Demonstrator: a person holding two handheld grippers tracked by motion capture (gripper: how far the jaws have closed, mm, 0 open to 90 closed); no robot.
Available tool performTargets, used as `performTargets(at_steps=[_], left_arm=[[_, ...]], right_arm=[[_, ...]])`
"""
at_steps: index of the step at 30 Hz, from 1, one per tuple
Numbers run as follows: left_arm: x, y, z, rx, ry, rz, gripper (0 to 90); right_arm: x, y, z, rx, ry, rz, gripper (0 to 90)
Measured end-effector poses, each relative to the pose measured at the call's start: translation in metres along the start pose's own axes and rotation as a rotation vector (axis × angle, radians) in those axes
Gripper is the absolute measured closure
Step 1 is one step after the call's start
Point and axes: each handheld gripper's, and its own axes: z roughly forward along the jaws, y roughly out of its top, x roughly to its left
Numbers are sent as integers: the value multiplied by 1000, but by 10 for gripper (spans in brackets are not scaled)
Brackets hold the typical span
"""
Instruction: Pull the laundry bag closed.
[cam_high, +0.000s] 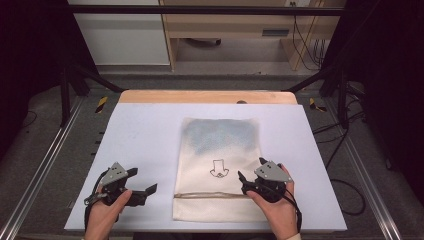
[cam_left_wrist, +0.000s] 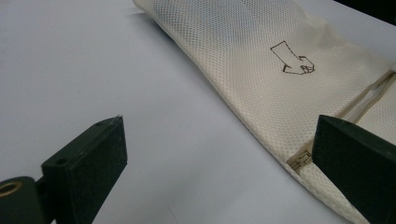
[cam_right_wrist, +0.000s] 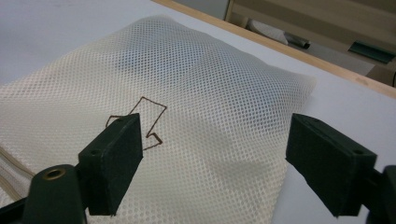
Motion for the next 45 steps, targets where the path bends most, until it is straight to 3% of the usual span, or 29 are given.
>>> performTargets(at_steps=[4, 10, 16, 20, 22, 25, 27, 29, 30, 33, 38, 45], left_arm=[[-2, 0, 1, 3, 3, 9, 31], [-1, 1, 0, 26, -1, 14, 43], [2, 1, 1, 35, -13, 23, 42], [-1, -2, -5, 35, -12, 33, 38], [-2, -3, -5, 44, -8, 42, 37], [-8, -2, -3, 48, 7, 96, 36], [-10, -3, -4, 45, 15, 107, 36], [-11, -3, -3, 45, 16, 116, 36], [-12, -4, -2, 58, 8, 125, 35], [-12, -4, -4, 47, 6, 123, 31], [-9, -4, -7, 31, 40, 110, 26], [-1, -4, -10, 41, 85, 109, 31]], right_arm=[[4, 1, 2, -3, 11, -33, 186], [12, 4, 0, -11, 65, -75, 330], [16, 9, -6, -1, 71, -123, 422], [30, 28, -8, 13, 137, -149, 531], [42, 38, -7, 29, 177, -181, 565], [61, 49, -2, 51, 239, -241, 601], [72, 57, 3, 74, 283, -282, 627], [76, 59, 5, 83, 297, -295, 658], [87, 64, 13, 112, 350, -337, 684], [100, 70, 20, 154, 397, -391, 704], [112, 76, 29, 202, 436, -436, 702], [114, 82, 32, 228, 456, -466, 689]])
